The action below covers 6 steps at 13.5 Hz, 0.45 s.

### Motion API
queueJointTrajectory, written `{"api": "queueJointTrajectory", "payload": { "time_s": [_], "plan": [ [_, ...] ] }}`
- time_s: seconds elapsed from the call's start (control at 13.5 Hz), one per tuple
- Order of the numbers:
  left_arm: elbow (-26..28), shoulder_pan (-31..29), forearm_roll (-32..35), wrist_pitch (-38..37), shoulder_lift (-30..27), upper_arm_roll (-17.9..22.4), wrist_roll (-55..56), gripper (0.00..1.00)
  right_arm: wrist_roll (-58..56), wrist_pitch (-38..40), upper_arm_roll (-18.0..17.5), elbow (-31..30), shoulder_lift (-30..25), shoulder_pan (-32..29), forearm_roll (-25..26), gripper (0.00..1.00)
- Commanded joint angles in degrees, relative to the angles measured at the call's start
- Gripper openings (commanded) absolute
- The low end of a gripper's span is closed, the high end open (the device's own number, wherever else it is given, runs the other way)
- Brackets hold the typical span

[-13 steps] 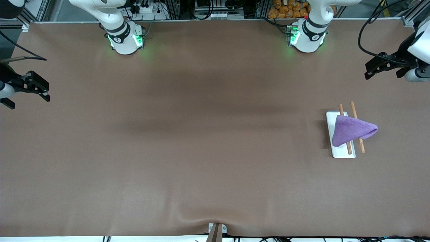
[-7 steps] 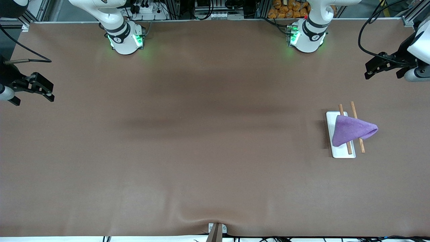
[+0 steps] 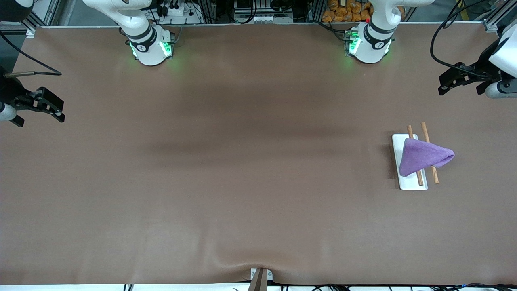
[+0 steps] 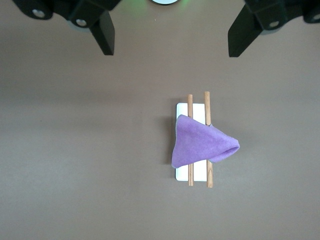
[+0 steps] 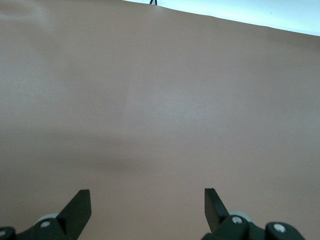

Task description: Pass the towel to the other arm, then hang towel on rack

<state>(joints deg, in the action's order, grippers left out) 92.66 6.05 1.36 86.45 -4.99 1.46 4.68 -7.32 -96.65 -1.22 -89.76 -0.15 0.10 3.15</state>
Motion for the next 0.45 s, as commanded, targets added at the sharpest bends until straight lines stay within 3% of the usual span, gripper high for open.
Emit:
{"api": "queueJointTrajectory", "payload": {
  "time_s": [0.0, 0.22, 0.37],
  "plan": [
    [-0.6, -0.3, 1.1, -0.1, 0.2, -0.4, -0.7, 1.0, 3.3, 1.1, -0.2, 1.5, 0.6, 0.1, -0.3, 1.0],
    [-0.6, -0.3, 2.0, -0.1, 0.2, -0.7, -1.0, 1.0, 11.4, 2.2, -0.2, 1.5, 0.6, 1.0, -2.4, 1.0],
    [-0.6, -0.3, 2.5, -0.1, 0.1, -1.5, -1.0, 1.0, 1.3, 2.3, -0.2, 1.5, 0.6, 2.4, 3.3, 1.0]
  ]
}}
